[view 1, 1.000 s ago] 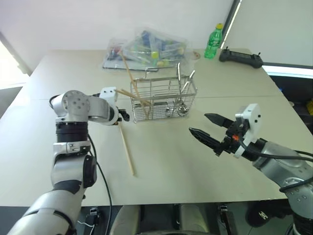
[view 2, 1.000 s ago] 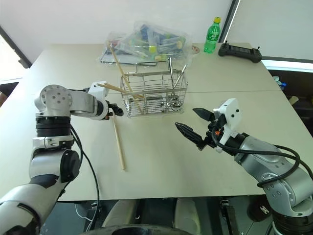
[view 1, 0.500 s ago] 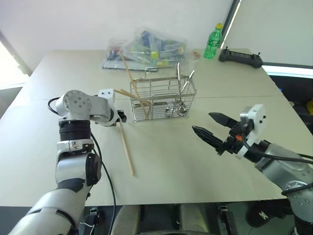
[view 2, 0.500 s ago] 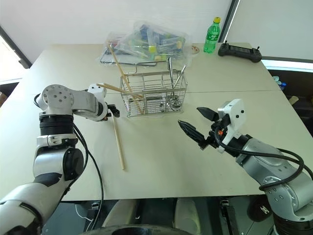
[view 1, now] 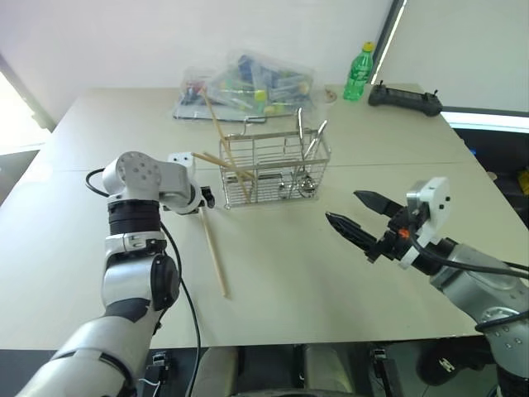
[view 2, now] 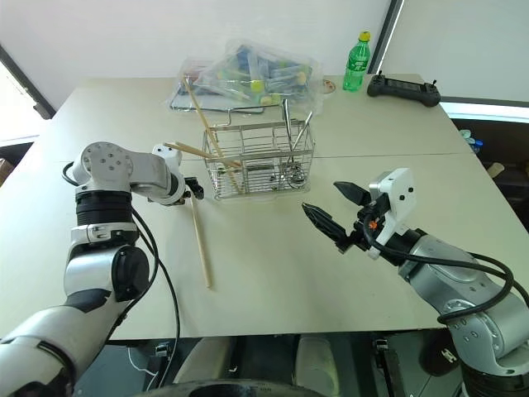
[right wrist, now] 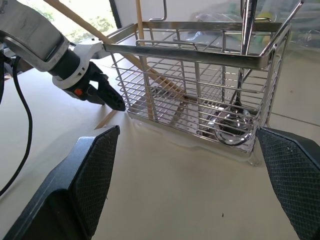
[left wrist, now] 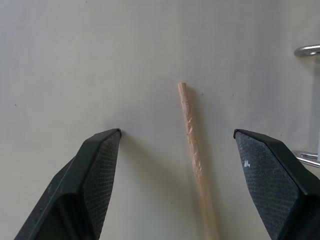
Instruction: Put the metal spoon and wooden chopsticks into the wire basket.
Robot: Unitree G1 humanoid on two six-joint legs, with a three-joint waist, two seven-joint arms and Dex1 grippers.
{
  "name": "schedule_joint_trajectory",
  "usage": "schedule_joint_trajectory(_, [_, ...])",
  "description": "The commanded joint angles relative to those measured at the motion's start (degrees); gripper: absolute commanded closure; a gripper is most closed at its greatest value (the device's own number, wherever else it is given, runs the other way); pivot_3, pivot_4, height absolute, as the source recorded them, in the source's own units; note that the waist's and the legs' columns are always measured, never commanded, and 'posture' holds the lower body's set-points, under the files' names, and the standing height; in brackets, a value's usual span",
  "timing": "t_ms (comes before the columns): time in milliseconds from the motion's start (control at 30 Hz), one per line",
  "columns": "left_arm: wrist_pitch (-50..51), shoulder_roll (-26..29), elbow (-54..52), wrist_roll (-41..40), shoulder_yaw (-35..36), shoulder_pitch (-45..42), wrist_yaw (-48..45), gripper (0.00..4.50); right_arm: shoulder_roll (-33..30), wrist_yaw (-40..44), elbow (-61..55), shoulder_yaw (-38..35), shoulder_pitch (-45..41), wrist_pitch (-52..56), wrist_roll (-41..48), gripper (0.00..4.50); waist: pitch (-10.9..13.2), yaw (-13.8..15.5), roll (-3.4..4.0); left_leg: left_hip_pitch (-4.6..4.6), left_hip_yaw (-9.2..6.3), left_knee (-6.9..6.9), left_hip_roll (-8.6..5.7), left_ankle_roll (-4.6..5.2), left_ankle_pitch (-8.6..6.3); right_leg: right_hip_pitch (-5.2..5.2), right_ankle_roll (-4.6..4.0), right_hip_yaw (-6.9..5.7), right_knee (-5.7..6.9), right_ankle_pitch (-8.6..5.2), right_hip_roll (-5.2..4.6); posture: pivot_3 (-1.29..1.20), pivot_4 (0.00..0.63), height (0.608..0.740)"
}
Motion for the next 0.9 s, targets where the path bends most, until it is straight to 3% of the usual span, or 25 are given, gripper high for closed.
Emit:
schedule_joint_trajectory(33, [0.77, -1.16, 2.72, 1.89, 1.01, 0.05, -2.07, 1.96, -0.15, 0.04, -2.6, -1.24, 0.12, -1.59, -0.06, 0.0, -0.01, 0.09, 0.02, 0.0, 0.0, 0.0, 0.0, 0.0, 0.0, 0.01, 0.0, 0.0, 0.0, 0.0, -0.01, 0.0, 0.15, 0.731])
schedule_joint_trajectory(200, [0.77, -1.25, 4.0, 4.89, 1.23, -1.12, -3.95, 4.48, -0.33, 0.01, -2.37, -1.57, -0.15, -1.6, -0.12, 0.0, -0.02, 0.52, 0.03, 0.03, 0.0, 0.03, -0.07, 0.0, 0.0, 0.11, 0.12, -0.04, -0.02, -0.07, -0.07, 0.0, 0.15, 0.731])
schedule_joint_trajectory(633, [0.77, -0.43, 4.83, 13.27, 6.36, -3.15, -9.01, 4.48, -0.05, 0.45, -1.1, -0.04, -1.91, -2.08, -1.41, 0.0, -0.01, 1.38, 0.03, 0.06, 0.05, 0.0, -0.05, -0.02, -0.01, 0.09, 0.27, -0.05, -0.04, -0.16, -0.07, 0.0, 0.15, 0.731])
schedule_joint_trajectory(900, [0.66, 0.0, 4.03, 20.15, 9.99, -4.64, -12.64, 4.48, -1.1, 1.71, 1.39, 1.17, -7.31, -1.36, -2.28, 0.0, 0.0, 1.13, 0.0, 0.12, 0.1, -0.09, -0.01, -0.03, -0.01, 0.06, 0.28, -0.06, -0.04, -0.17, -0.03, 0.0, 0.15, 0.731])
